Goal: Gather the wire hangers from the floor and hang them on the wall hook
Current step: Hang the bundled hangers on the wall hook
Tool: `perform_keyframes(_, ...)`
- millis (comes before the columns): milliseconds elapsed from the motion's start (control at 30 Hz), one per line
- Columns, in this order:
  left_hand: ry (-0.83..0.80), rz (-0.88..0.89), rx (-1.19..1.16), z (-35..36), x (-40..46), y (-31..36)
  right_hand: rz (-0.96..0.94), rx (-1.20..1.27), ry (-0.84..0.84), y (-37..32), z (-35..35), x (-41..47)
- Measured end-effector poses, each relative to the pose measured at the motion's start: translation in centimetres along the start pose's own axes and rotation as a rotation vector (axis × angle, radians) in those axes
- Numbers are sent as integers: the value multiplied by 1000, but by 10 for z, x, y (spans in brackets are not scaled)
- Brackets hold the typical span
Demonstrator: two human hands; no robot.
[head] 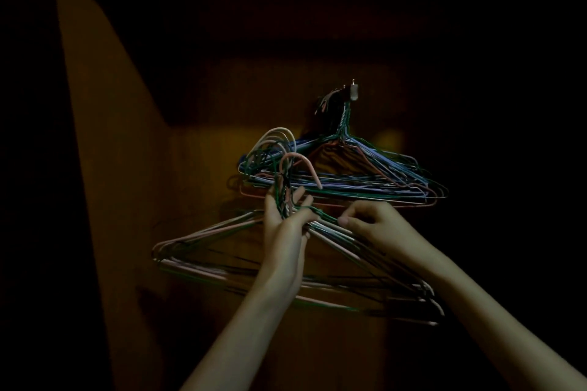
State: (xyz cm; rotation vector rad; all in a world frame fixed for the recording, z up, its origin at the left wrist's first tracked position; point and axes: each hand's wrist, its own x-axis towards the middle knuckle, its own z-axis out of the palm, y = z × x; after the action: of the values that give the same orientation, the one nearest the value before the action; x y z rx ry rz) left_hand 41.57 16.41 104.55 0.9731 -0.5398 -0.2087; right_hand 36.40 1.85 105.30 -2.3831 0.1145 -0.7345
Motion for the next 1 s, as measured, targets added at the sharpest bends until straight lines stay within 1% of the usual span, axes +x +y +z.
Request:
perform_keyframes(200,-25,-8,13,-6,-15,2,20,102,52,-8,2,-16)
perform_keyframes(367,-4,-21,-35,-7,-17,4,-6,27,83,-12,1,-21)
perform_keyframes(433,7,-31,-75,-7,-16,3,-31,44,63,-13,0,-23)
perform_keyframes(567,7,-43,-129,-5,-17,1,-40,107,-28,-17,-1,-25)
perform_keyframes(733,10,-58,-194,1,-19,-3,-65,45,-25,-21,0,-21)
perform_keyframes(1000,-3,-47,-174,1,-20,-4,47,91,-52,-17,1,-23)
